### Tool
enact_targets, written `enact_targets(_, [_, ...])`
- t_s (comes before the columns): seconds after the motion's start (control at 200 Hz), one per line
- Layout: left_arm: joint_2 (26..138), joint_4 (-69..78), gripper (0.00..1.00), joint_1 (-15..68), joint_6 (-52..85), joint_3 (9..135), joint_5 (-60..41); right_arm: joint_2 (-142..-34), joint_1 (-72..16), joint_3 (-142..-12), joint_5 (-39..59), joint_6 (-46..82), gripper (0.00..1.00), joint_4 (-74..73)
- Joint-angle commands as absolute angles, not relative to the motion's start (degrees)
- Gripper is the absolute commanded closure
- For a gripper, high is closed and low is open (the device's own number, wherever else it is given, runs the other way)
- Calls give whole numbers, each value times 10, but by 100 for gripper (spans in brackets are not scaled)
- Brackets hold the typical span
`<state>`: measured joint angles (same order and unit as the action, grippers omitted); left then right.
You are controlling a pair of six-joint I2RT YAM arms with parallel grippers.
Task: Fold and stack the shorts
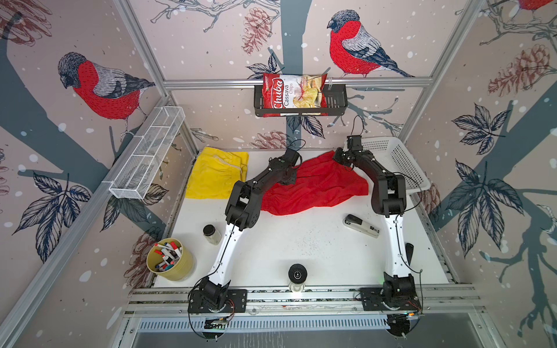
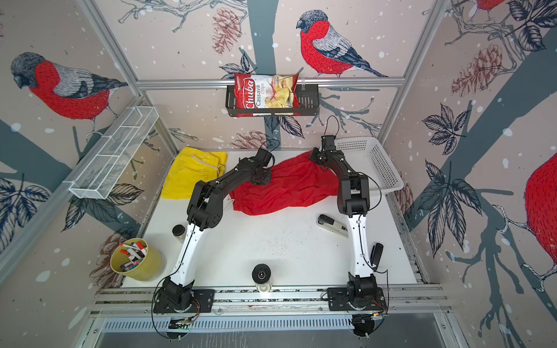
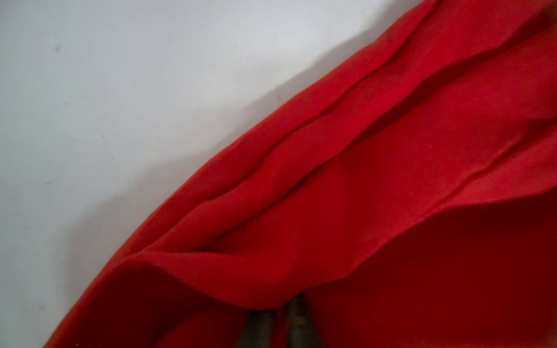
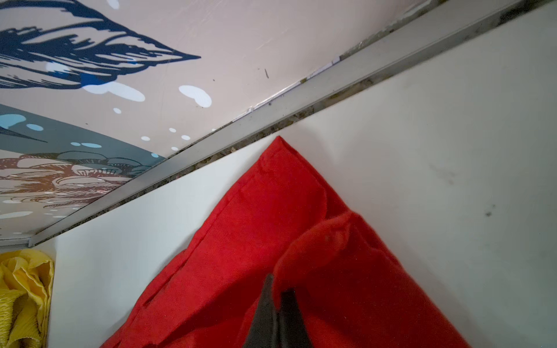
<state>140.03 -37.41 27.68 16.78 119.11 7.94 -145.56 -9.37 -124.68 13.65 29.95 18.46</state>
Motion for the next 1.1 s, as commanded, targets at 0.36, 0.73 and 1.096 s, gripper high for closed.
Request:
enact_targets(0.36, [1280,-297,100,204,225,1107,-36,-1383,-103,-1227,31,272,100,140])
enact_targets(0.73, [1344,-302,100,174,251,1133,-69,-1479,-110,-1309,52,283,91,98])
enact_targets(1.096, [1317,-316,40,149,269,1137,-83,-1477,-119,-1331,62,267,53,96])
